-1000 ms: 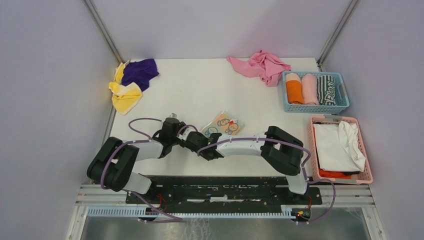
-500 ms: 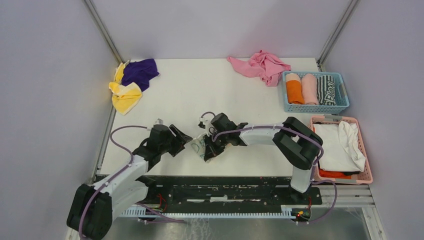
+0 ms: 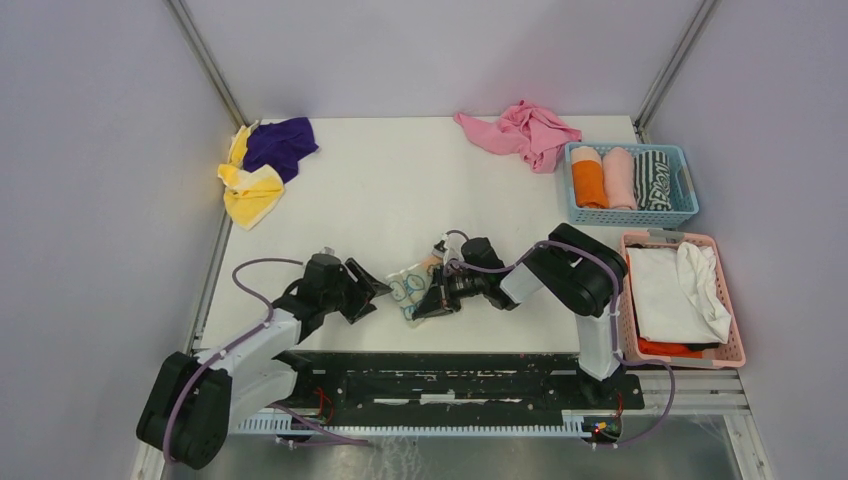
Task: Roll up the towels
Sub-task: Roll the towel at the center of the board.
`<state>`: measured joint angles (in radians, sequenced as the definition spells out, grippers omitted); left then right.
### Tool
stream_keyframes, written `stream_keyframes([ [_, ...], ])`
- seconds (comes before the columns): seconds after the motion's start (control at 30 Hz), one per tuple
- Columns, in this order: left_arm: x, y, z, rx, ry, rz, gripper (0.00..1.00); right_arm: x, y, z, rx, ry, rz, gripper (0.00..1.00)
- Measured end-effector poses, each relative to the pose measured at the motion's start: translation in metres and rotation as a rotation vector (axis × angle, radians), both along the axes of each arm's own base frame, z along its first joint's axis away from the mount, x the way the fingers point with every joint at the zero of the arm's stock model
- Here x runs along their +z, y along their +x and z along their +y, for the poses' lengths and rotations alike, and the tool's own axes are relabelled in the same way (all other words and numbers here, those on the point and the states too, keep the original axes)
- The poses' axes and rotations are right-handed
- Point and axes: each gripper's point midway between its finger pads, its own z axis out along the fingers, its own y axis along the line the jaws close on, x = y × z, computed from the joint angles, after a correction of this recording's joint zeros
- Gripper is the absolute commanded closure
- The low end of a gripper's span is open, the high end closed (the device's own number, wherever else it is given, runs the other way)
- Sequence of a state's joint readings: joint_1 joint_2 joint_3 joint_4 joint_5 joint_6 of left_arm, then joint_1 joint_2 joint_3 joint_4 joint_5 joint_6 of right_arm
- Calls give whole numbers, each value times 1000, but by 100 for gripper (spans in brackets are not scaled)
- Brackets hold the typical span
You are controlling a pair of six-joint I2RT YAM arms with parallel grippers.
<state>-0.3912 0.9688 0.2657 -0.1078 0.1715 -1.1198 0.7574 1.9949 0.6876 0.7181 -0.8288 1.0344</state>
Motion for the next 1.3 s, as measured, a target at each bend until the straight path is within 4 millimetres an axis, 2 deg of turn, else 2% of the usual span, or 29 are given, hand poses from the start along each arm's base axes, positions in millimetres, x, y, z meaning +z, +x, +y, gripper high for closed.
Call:
stream_keyframes([
  [0.4,4,23,-19,-33,-31,19,33,-3,0,-5,-34,7,44,100],
  [0.6,0,27,-30,-63,-28,29,33,-5,1,-6,-34,-4,52,100],
  [0.77,-2,31,-39,-84,-23,24,38,-7,2,-6,-23,-25,54,98],
  [1.07,-9,40,-49,-84,-28,13,51,-1,6,-15,0,-142,-25,71],
  [1.2,-12,45,-52,-63,-46,10,56,6,11,-23,6,-254,-122,64],
  [1.3,-14,47,-53,-47,-65,6,57,16,15,-30,16,-352,-229,55],
])
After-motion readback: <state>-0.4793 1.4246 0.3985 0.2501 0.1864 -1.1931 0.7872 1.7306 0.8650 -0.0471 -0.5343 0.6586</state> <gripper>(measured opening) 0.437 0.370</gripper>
